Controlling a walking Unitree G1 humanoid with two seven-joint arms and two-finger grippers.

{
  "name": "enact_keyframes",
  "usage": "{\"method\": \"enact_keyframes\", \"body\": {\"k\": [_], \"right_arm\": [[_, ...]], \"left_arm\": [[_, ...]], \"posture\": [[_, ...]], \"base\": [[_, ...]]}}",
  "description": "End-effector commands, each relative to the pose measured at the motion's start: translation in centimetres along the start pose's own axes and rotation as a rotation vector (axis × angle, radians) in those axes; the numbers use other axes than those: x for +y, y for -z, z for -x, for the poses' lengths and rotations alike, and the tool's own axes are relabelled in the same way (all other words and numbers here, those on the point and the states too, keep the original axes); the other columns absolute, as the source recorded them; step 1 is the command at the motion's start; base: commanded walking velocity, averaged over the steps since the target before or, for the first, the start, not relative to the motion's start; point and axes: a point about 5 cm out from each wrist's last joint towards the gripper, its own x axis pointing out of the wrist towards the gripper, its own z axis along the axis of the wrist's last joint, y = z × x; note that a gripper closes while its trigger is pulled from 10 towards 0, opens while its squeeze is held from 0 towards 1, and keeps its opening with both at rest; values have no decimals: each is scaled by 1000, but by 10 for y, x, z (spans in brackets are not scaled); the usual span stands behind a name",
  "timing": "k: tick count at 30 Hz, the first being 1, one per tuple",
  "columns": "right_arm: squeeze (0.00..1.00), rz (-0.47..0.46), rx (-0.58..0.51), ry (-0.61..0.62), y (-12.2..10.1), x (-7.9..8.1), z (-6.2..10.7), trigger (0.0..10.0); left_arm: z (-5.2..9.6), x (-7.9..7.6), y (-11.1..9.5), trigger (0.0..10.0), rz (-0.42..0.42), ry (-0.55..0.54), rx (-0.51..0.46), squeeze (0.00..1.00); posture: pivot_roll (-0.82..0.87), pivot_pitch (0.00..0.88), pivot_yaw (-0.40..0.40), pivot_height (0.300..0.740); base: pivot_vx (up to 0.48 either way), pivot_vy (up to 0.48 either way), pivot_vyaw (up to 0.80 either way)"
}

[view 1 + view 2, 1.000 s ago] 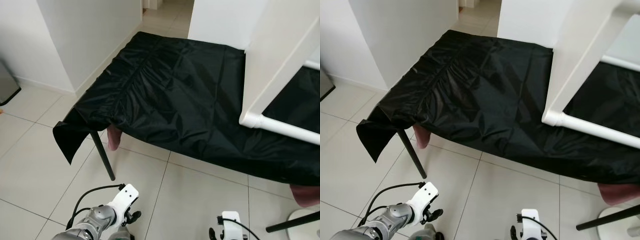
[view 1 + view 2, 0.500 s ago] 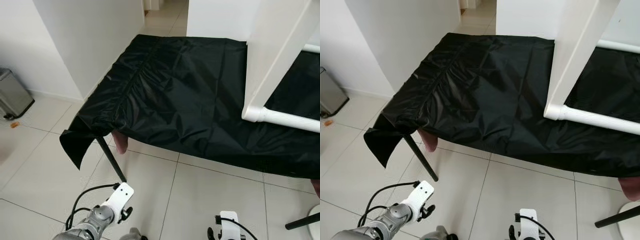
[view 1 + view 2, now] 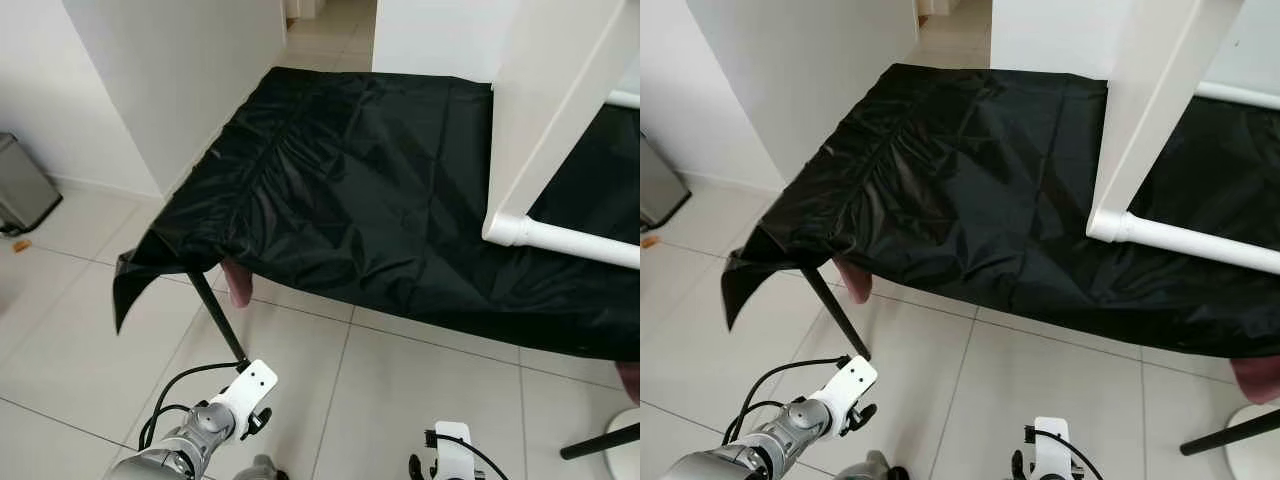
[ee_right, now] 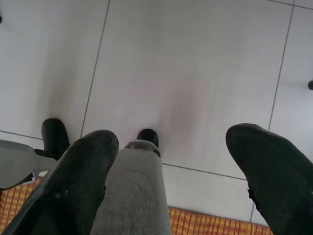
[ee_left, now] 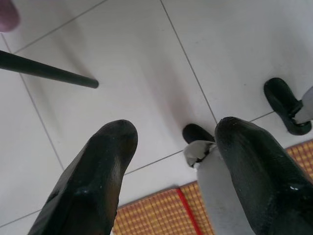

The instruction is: Building children table

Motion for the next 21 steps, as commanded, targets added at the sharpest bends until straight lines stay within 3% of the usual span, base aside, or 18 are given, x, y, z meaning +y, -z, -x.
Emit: {"method": "enact_keyframes", "body": {"k": [1,4,13,21], "right_arm": [[0,-1,39,-7,8,2,2,10000],[0,17,47,-7,10,1,3,10000],[0,62,59,-9,13,-11,4,10000],[0,0,66,33,19,-18,7,10000]], "left_arm": [[2,-1,12,10000,17,-56,50,0],[2,-2,14,10000,39,-70,58,0],[4,-16,30,10000,-28,-22,113,0],[5,-13,32,10000,5,-66,123,0]], "posture": [[45,0,36,740],[54,0,18,740],[8,0,53,740],[5,0,47,740]], "base": [[0,0,0],[0,0,0],[0,0,0],[0,0,0]]}}
